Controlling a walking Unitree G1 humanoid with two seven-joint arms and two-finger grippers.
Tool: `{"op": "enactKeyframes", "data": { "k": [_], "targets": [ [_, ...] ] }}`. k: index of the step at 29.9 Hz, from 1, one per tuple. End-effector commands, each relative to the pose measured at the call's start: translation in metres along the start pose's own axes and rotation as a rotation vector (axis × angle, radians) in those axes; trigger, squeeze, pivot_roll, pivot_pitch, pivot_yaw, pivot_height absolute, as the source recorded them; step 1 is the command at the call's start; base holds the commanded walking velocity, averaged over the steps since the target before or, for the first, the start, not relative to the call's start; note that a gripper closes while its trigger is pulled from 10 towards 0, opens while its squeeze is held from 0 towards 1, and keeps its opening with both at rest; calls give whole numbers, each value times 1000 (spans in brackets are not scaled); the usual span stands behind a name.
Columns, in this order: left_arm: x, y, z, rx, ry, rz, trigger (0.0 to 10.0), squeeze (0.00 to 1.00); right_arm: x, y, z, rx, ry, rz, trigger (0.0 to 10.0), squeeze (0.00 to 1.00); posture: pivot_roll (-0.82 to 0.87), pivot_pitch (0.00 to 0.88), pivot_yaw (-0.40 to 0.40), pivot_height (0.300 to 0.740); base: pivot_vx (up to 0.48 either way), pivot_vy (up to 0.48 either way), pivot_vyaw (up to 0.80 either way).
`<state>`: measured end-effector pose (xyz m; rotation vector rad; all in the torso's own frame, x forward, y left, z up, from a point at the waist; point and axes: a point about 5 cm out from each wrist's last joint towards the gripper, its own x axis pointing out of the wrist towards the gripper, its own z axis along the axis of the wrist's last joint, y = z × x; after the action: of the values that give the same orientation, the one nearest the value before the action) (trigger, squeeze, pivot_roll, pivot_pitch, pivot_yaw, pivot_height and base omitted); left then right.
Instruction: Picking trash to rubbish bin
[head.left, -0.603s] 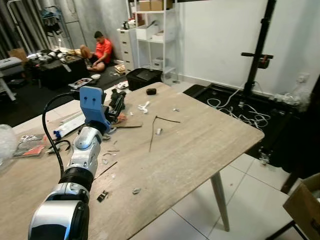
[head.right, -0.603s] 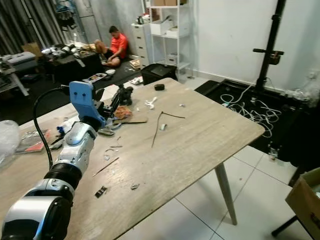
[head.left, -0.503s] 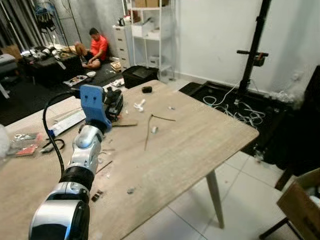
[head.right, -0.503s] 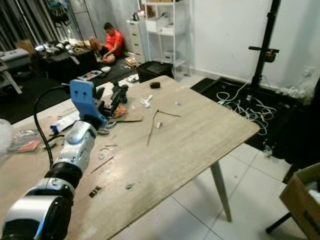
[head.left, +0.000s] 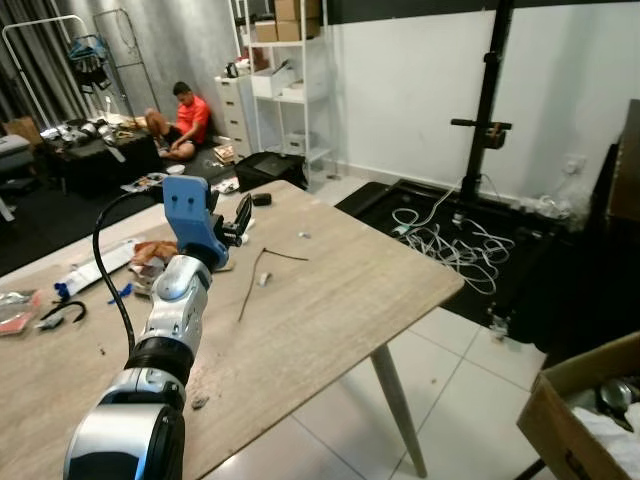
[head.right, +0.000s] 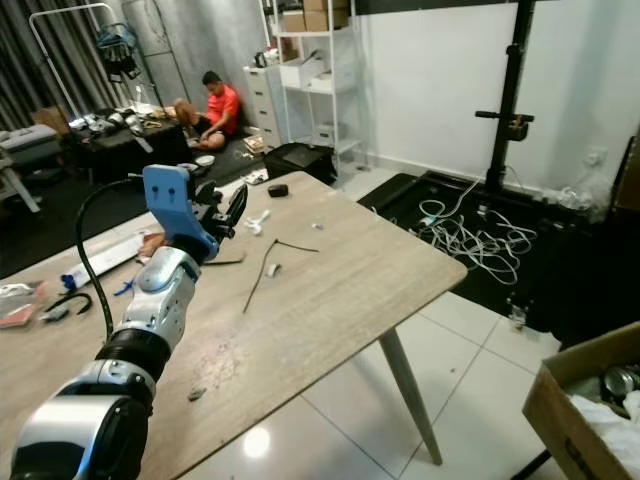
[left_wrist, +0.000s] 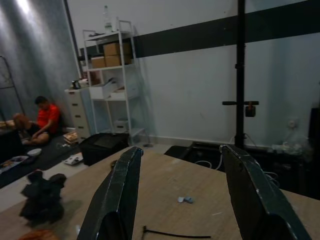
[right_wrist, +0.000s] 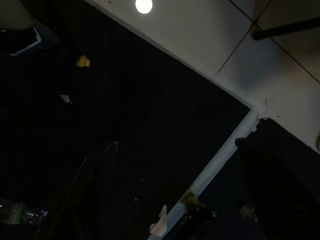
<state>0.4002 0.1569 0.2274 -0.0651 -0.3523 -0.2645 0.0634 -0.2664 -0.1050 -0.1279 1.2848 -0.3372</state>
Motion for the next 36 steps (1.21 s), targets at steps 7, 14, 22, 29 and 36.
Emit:
{"op": "enactKeyframes", "data": {
  "k": [7,14,22,29,36],
  "targets": [
    [-1,4,2,-8,-4,2,10000,0,0,11,0,8,3,29,10000,0,-289,108,140,740,277,0,0],
    [0,2,2,-1,-3,-7,10000,0,0,12,-1,7,4,33,10000,0,-294,110,142,740,284,0,0],
    [0,0,1,-3,-1,-16,10000,0,-1,12,-3,0,8,38,10000,0,-288,113,141,740,290,0,0],
    [-2,0,5,-29,-45,-27,10000,0,-1,13,-4,-13,9,42,10000,0,-281,117,139,740,159,0,0],
    [-3,3,3,22,-19,-15,10000,0,-1,15,-3,-24,7,46,10000,0,-279,115,137,740,0,0,0]
  ]
}}
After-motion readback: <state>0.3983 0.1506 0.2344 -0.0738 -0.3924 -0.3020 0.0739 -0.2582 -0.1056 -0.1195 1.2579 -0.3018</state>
